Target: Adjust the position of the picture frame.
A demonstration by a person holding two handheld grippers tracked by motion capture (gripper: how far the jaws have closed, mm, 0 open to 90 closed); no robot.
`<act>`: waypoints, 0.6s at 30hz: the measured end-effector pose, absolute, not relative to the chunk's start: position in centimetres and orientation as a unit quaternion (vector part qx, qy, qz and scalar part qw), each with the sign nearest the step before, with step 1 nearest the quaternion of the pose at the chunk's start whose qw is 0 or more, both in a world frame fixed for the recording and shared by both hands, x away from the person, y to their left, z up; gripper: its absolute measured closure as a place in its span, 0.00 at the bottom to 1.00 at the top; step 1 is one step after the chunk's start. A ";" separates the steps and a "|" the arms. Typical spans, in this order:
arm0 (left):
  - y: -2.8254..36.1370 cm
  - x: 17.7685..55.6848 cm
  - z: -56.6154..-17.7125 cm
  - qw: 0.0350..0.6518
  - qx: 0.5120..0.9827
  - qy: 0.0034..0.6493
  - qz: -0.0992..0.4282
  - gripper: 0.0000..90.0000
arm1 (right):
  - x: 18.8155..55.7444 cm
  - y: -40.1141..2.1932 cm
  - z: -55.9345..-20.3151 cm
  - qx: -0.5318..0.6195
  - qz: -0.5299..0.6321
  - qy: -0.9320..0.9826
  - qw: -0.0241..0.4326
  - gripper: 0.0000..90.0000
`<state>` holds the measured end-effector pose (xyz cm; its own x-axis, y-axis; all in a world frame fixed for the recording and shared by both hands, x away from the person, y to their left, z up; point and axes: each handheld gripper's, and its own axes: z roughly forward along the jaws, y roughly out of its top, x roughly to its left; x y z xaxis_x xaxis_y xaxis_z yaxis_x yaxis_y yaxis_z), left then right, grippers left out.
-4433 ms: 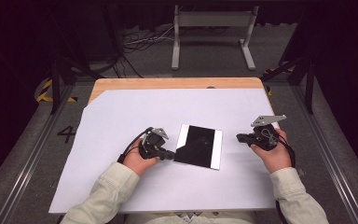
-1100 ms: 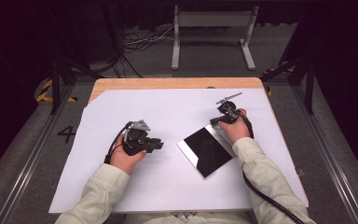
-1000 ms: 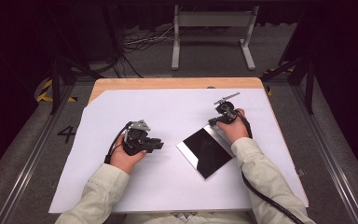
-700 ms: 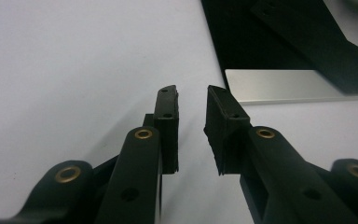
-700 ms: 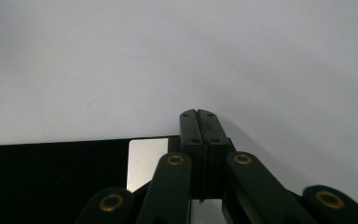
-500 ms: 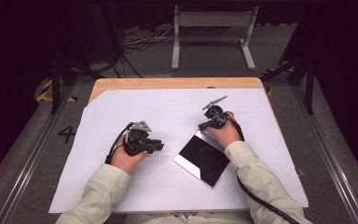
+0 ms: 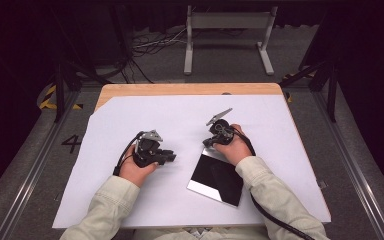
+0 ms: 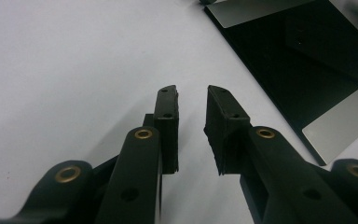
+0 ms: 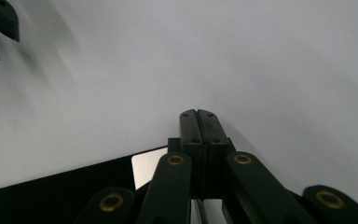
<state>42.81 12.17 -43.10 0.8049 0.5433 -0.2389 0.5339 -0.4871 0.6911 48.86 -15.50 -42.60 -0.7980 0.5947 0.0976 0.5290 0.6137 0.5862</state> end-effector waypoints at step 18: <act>12.2 42.9 -43.2 0.397 0.864 0.311 0.005 0.82 | 43.2 -17.8 -39.8 0.272 0.349 0.896 0.044 1.00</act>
<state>42.92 12.16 -43.18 0.8067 0.5411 -0.2378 0.5327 -0.4914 0.6890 43.19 -17.85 -39.77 -0.8483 0.5179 0.1105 0.4564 0.6092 0.6485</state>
